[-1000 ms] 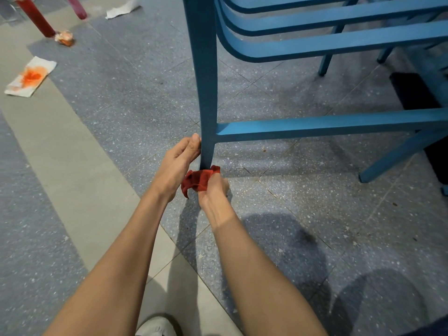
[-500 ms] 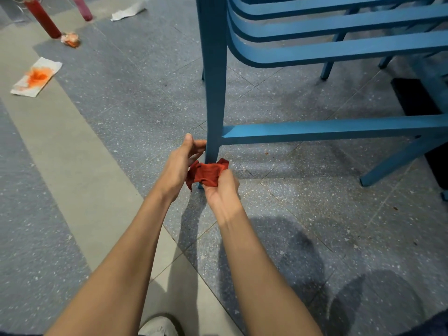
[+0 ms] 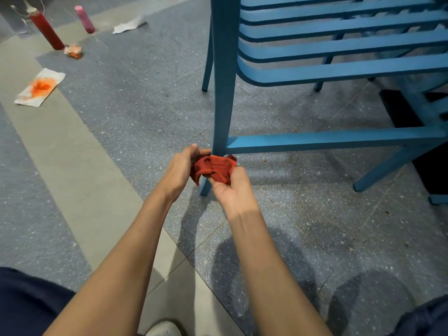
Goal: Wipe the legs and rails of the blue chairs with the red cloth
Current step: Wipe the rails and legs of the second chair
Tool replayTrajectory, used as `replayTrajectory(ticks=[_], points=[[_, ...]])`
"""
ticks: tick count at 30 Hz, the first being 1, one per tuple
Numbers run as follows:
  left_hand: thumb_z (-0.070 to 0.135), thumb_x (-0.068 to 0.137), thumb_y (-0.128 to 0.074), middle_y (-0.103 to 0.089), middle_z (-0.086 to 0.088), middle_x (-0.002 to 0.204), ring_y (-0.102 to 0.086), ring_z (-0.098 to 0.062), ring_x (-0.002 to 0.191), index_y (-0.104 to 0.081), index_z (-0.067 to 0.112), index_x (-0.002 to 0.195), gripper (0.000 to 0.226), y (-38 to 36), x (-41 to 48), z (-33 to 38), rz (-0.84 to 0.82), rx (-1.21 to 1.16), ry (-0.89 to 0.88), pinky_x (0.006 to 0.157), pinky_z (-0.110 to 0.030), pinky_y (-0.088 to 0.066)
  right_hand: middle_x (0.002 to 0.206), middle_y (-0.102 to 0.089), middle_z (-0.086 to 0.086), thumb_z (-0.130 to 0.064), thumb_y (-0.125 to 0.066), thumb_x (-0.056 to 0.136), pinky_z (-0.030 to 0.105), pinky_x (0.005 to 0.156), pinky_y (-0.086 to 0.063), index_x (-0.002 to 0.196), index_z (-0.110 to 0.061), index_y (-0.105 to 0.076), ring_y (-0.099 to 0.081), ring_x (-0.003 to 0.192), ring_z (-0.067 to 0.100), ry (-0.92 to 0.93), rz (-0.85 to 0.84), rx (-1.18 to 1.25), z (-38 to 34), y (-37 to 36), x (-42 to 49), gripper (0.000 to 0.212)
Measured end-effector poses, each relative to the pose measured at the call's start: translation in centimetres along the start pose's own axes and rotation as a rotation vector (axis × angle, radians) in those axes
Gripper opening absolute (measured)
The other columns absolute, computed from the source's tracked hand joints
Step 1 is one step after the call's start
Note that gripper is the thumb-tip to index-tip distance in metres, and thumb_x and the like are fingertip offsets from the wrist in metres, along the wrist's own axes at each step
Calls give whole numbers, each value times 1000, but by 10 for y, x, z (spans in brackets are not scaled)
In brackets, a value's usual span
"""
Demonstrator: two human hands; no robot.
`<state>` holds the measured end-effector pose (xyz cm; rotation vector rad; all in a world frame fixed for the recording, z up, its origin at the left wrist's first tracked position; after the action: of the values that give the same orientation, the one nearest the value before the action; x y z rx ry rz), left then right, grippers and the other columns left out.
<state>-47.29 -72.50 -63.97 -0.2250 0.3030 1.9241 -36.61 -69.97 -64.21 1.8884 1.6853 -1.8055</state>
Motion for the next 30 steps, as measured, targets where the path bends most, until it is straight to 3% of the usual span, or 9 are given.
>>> replayTrajectory(ticks=[3, 5, 7, 11, 14, 20, 25, 27, 30], points=[[29, 101, -21, -72, -6, 89, -66, -9, 74, -68, 7, 101, 52, 1, 7, 7, -16, -50, 1, 62, -14, -48, 96, -63, 19, 9, -33, 93, 41, 89, -50, 99, 0, -59, -61, 81, 26, 13, -35, 40, -2, -1, -14, 28], [32, 101, -20, -72, -5, 87, -67, -10, 75, -68, 6, 97, 54, -2, 13, 13, -33, -103, 8, 67, -17, -49, 93, -64, 17, 8, -37, 94, 34, 80, -55, 98, -2, -58, -62, 79, 23, 55, -73, 15, -2, 5, -28, 24], [33, 102, -20, -72, 1, 79, -65, -3, 70, -67, 8, 91, 54, -8, 18, 19, -44, -128, -2, 66, -12, -47, 91, -66, 16, 3, -48, 95, 32, 64, -59, 94, -9, -56, -63, 74, 21, 147, -16, -176, -1, 21, -38, 15], [38, 102, -25, -65, 11, 56, -56, 1, 51, -63, 18, 73, 52, -19, 23, 17, -35, -218, 18, 63, -13, -43, 97, -69, 14, -11, -64, 90, 38, 77, -58, 86, -23, -56, -66, 79, 21, 383, 163, -593, 0, 47, -35, 15], [46, 99, -28, -65, 12, 59, -55, -4, 58, -63, 22, 69, 53, -17, 26, 4, 8, -244, 75, 71, -22, -41, 92, -67, 10, -15, -65, 90, 34, 75, -56, 85, -25, -53, -63, 78, 17, 546, 159, -664, 3, 31, -30, 16], [48, 100, -21, -72, -10, 84, -69, -15, 75, -67, 4, 95, 64, -11, 17, -10, -43, -335, 119, 71, -24, -53, 98, -63, 13, -25, -60, 90, 43, 78, -55, 84, -30, -44, -65, 82, 22, 750, 236, -609, 33, 11, -10, 18], [49, 100, -18, -72, -10, 102, -68, -17, 95, -69, 8, 101, 65, -6, 9, -26, -56, -282, 132, 80, -22, -52, 101, -60, 16, -9, -55, 92, 38, 79, -52, 90, -17, -44, -61, 87, 27, 693, 329, -595, 53, 23, 15, 14], [48, 100, -15, -70, 0, 105, -65, -7, 97, -67, 14, 105, 63, -4, 5, -30, -42, -227, 127, 85, -16, -47, 101, -60, 15, -7, -51, 93, 37, 81, -52, 90, -16, -43, -61, 91, 28, 573, 380, -592, 61, 30, 27, 13], [49, 100, -12, -63, 4, 120, -54, -11, 114, -66, 18, 113, 64, 1, 5, -40, -38, -161, 134, 98, -24, -34, 93, -57, 7, -15, -47, 97, 47, 84, -55, 85, -18, -42, -62, 91, 28, 330, 373, -503, 64, 34, 38, 13]])
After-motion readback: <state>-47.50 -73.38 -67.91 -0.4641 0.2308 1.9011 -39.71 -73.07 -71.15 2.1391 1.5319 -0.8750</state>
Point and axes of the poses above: each hand's wrist, its own x-axis towards the middle knuckle, its own y-axis out of the back of the hand, z = x × y, the point moved 3 cm from there along x, towards the middle knuckle
